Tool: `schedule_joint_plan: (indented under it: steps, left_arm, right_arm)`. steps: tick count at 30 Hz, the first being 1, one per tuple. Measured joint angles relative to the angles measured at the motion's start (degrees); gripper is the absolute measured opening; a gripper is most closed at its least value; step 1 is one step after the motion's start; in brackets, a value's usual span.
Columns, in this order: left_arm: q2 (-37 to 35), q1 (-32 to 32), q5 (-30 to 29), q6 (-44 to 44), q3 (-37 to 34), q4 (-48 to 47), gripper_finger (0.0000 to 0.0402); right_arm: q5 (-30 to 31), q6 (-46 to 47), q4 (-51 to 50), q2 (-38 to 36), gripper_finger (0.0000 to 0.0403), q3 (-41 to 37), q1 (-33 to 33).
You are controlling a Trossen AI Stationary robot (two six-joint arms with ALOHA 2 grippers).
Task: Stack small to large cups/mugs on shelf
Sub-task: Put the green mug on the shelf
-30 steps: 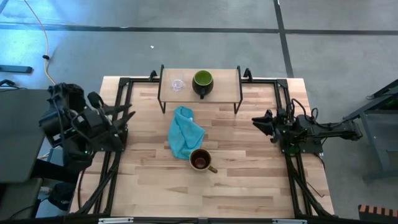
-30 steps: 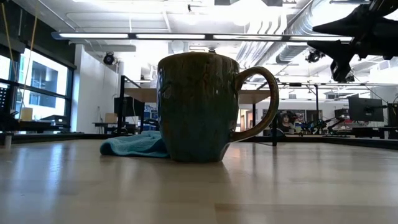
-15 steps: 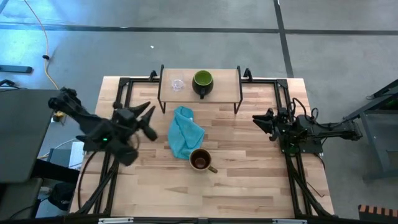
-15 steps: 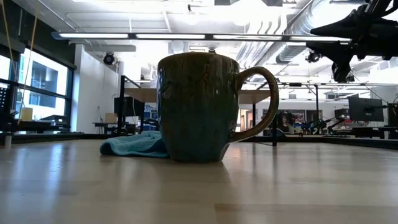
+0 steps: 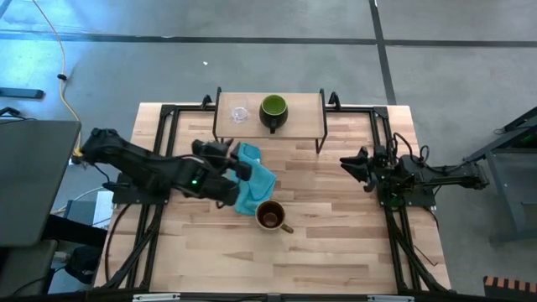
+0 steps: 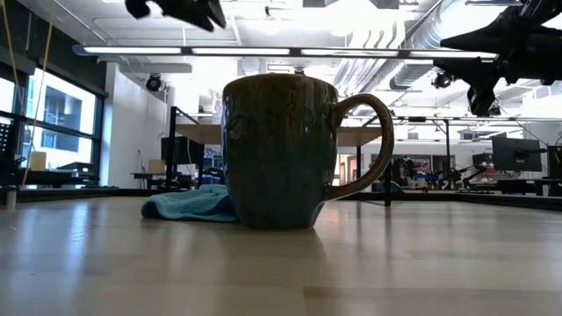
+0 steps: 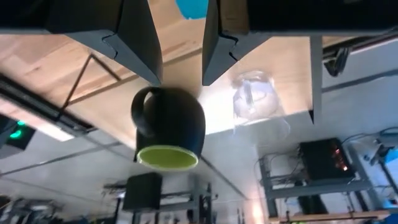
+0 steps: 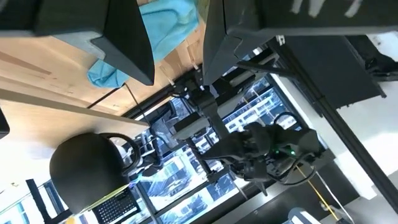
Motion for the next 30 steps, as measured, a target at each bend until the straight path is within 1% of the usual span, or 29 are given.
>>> schedule_joint_plan:
  steps: [3,6,8,12,19,21,28,30]
  left_arm:
    - [2.77,1.38,-0.45,0.59,0.03,3.74,0.0101]
    - [4.81,2.59,-0.66,3.93,0.05,8.62,0.0101]
    - [6.13,3.16,-0.60,7.06,0.03,11.86,0.0101]
    - [8.25,4.55,0.86,14.67,0.03,21.20,0.0099]
    - [11.79,7.02,2.21,28.58,0.03,36.65,0.0063]
    - [12.20,8.09,3.33,30.03,0.05,38.17,0.0052]
    - [12.26,12.24,6.41,29.71,0.03,40.10,0.0023]
    - [12.24,12.91,8.88,30.09,0.05,41.36,0.0014]
  right_arm:
    - [-0.24,0.00,-0.68,0.00,0.0128,0.00,0.00]
    - [-0.37,-0.02,-1.33,0.24,0.0128,0.00,0.00]
    - [-0.37,-0.10,-1.93,0.48,0.0128,0.00,0.00]
    - [-0.63,-0.62,-3.40,0.48,0.0128,0.00,0.00]
    - [-1.67,-2.86,-3.68,0.48,0.0128,0.00,0.00]
    - [-2.08,-3.03,-3.74,0.48,0.0128,0.00,0.00]
    - [-3.85,-3.05,-4.99,0.48,0.0128,0.00,0.00]
    - [-3.89,-3.16,-5.57,0.48,0.0128,0.00,0.00]
